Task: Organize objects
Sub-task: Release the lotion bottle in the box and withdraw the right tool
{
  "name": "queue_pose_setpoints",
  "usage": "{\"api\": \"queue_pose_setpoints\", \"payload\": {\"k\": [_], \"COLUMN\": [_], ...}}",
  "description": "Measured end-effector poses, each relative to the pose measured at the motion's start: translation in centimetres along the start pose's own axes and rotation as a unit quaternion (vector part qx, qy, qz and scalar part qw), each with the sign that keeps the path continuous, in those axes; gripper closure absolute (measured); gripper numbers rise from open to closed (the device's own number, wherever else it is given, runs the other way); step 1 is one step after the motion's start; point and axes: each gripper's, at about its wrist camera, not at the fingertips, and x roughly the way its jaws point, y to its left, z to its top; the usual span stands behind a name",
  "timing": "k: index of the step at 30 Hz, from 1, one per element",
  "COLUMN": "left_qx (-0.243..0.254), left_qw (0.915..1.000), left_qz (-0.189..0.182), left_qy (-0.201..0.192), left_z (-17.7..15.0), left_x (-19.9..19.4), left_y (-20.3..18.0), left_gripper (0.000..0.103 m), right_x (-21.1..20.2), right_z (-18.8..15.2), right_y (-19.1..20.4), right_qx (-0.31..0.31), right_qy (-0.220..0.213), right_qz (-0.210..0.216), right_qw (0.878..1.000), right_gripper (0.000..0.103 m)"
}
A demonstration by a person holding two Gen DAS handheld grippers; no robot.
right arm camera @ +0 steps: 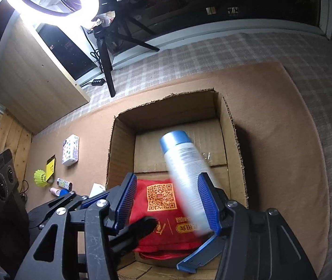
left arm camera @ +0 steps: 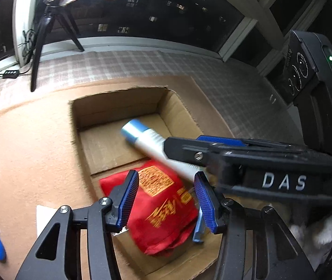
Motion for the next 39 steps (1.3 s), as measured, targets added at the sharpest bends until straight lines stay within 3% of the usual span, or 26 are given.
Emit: {"api": "queue_pose_setpoints", "payload": {"k": [12, 26, 32, 39], "left_qx": [-0.034, -0.114, -0.132, -0.14], "left_qw": [0.9985, 0.9861, 0.981, 0.9797], "left_qz": [0.034, 0.116, 0.14, 0.143], "left_qy": [-0.026, -0.033, -0.026, -0.01], "left_z": [-3.9, -10.6, -12.4, -13.2], "left_x": [-7.5, -16.1, -17.7, -17.0], "left_y": [6.8, 20.8, 25.3, 28.3], "left_gripper": [0.05, 0.047, 0.047, 0.047], "right_x": [-0.3, 4.5, 7.3, 10.8], "right_z": [-1.3, -3.5, -4.2, -4.9], "right_y": [6.9, 17.7, 21.1, 24.2], "right_qx": [-0.043, -0.1, -0.12, -0.145], "right_qy": [-0.01, 0.029, 0.051, 0.081], "right_qz": [0.031, 0.063, 0.063, 0.054], "right_qw": [0.999, 0.993, 0.989, 0.985], "right_gripper": [0.052, 0.053, 0.053, 0.053]}}
